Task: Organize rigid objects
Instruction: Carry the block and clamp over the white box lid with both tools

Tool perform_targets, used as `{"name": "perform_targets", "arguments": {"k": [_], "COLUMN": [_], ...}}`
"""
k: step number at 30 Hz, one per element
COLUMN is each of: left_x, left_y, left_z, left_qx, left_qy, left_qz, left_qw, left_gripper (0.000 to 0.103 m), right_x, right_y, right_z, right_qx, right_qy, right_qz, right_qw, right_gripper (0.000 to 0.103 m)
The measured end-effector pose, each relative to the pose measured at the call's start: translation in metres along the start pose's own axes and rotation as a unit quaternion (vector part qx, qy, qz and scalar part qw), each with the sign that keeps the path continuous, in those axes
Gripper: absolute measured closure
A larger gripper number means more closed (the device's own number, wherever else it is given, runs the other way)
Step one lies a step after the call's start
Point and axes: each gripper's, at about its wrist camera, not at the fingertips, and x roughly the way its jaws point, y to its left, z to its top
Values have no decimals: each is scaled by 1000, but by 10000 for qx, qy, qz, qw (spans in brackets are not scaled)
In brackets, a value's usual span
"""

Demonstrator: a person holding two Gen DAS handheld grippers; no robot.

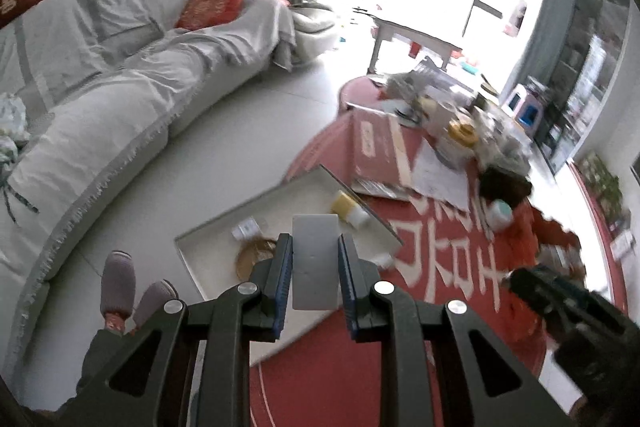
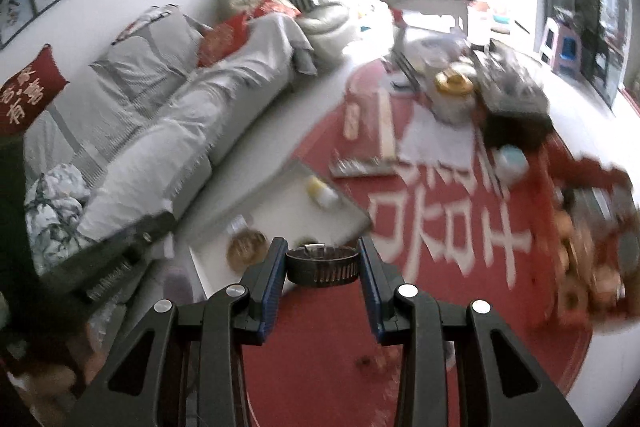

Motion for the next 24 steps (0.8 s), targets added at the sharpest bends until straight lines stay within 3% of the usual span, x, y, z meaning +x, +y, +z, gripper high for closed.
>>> {"name": "perform_targets", "arguments": {"k": [5, 8, 14, 24], "left_x": [36, 63, 116, 174], "left_y": [19, 31, 51, 54], "left_z": [19, 21, 11, -2], "left_qx": [-194, -303, -499, -433], "left_qy": [134, 299, 788, 1270], "left_qz": [240, 360, 509, 612], "left_qw": [9994, 9984, 9943, 9891], "left_gripper": [79, 78, 79, 79], "right_x": [39, 72, 143, 209], "right_y": [23, 30, 32, 17], "right_z": [42, 51, 40, 20], "right_qx": [-82, -73, -77, -78], "right_qy": [17, 227, 892, 1477], "right_qz": [152, 165, 28, -198], "right_qw": [9998, 9996, 9960, 9888], "right_gripper": [66, 66, 66, 66]}}
